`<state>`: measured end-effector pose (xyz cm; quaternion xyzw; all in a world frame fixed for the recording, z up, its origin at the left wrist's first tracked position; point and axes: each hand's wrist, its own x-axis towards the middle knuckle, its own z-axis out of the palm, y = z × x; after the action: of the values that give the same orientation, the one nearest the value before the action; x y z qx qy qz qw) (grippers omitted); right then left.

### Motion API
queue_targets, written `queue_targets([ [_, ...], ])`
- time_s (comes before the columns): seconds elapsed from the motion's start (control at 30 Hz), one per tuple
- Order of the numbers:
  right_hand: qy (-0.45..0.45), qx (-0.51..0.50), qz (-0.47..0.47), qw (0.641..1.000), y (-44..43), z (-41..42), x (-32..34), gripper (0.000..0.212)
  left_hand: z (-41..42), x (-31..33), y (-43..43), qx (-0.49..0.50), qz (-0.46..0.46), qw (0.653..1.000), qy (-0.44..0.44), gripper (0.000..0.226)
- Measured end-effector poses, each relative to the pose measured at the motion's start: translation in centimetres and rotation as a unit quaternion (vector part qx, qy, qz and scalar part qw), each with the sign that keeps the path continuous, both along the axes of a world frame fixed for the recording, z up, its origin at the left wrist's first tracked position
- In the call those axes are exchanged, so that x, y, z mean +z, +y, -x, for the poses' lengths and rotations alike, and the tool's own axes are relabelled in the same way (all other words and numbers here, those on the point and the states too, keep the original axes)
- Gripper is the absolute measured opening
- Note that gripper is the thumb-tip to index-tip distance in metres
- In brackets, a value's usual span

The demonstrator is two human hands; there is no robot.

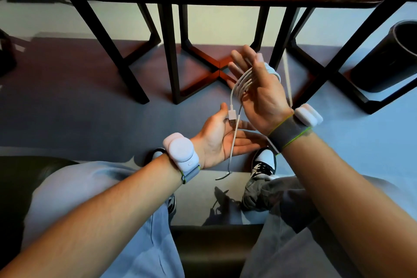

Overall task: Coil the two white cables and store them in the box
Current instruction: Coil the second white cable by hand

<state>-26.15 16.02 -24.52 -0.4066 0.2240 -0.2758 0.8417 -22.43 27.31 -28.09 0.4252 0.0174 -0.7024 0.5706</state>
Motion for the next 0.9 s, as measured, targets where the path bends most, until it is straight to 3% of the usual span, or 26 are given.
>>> queue_targets([
  [0.1, 0.067, -0.006, 0.145, 0.987, 0.3, 0.0, -0.5, 0.038, 0.3, -0.1, -0.1, -0.005, -0.019, 0.999, -0.029, 0.074],
  [0.17, 0.114, 0.01, 0.259, 0.959, 0.4, 0.2, -0.9, 0.037, 0.3, 0.0, -0.1, -0.005, -0.031, 0.998, -0.046, 0.055],
  [0.23, 0.162, 0.039, 0.393, 0.904, 0.5, 0.5, -1.3, 0.038, 0.3, 0.4, -0.1, -0.008, -0.029, 0.997, -0.065, 0.037],
  [0.33, 0.232, 0.118, 0.566, 0.782, 0.5, 0.8, -2.1, 0.039, 0.2, 0.8, -0.4, -0.009, -0.031, 0.987, -0.157, 0.037],
  [0.4, 0.269, 0.163, 0.604, 0.733, 0.5, 1.1, -2.2, 0.04, -0.3, 1.0, -0.5, -0.023, -0.045, 0.962, -0.269, 0.034],
  [0.47, 0.314, 0.191, 0.597, 0.714, 0.2, 1.2, -2.1, 0.04, -1.3, 1.2, -0.4, -0.043, -0.061, 0.924, -0.375, 0.026],
  [0.57, 0.363, 0.228, 0.613, 0.664, -0.5, 1.3, -1.7, 0.039, -3.3, 1.4, -0.4, -0.01, -0.08, 0.887, -0.455, 0.015],
  [0.63, 0.369, 0.258, 0.561, 0.695, -0.9, 1.4, -1.5, 0.043, -4.2, 1.6, -0.4, 0.037, -0.091, 0.858, -0.504, 0.012],
  [0.8, 0.335, 0.274, 0.382, 0.817, 0.3, 1.3, -0.5, 0.052, -5.6, 2.6, -0.2, 0.114, -0.071, 0.775, -0.618, 0.008],
  [0.83, 0.309, 0.274, 0.346, 0.843, 0.4, 1.2, -0.3, 0.055, -6.0, 2.8, -0.1, 0.129, -0.056, 0.772, -0.62, 0.008],
  [0.9, 0.24, 0.304, 0.247, 0.888, 0.4, 1.2, 0.1, 0.057, -6.6, 3.4, 0.2, 0.151, 0.021, 0.801, -0.578, 0.013],
])
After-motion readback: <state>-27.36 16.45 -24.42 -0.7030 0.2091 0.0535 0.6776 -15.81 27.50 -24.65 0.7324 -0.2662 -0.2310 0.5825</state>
